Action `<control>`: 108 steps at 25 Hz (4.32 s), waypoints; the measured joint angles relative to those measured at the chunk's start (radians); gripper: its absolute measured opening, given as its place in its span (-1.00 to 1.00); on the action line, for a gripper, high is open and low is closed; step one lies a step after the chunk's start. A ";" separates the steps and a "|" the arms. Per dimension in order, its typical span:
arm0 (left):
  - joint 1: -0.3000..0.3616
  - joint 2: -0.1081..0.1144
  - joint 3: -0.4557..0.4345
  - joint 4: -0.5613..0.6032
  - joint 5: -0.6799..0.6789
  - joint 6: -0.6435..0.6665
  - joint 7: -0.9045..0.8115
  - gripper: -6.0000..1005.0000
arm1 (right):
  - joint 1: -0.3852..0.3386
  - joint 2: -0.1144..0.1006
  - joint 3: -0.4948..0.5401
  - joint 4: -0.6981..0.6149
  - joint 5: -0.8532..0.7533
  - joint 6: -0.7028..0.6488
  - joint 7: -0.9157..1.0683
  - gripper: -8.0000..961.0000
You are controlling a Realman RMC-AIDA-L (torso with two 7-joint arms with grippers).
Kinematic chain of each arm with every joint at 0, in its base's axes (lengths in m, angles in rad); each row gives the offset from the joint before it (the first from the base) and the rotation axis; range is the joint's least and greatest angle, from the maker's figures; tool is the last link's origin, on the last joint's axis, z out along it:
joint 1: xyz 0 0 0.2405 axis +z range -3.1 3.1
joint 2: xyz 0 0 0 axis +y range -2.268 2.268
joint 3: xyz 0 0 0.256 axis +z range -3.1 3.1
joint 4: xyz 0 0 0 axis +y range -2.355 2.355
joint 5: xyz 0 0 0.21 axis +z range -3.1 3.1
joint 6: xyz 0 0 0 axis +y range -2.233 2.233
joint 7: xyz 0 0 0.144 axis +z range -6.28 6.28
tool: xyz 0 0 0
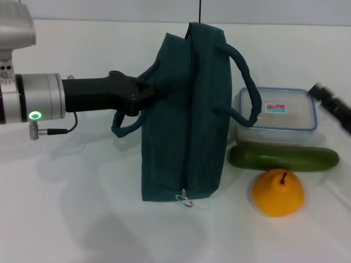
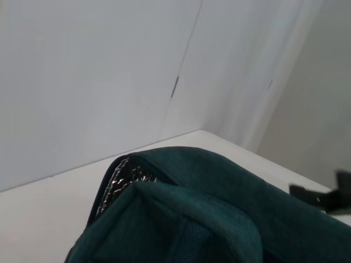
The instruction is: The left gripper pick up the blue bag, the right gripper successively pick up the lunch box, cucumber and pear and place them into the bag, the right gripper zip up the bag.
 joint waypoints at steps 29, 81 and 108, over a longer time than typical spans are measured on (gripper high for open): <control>0.004 -0.016 -0.005 -0.003 -0.010 0.009 0.003 -0.91 | -0.038 -0.057 -0.084 -0.191 -0.258 0.200 -0.007 0.69; 0.006 -0.023 0.053 -0.017 -0.037 0.022 0.085 -0.91 | 0.083 0.006 0.185 -0.038 -0.181 0.395 0.538 0.69; -0.011 -0.023 0.052 -0.042 -0.038 0.018 0.131 -0.91 | 0.138 0.006 0.186 -0.021 -0.166 0.411 0.589 0.68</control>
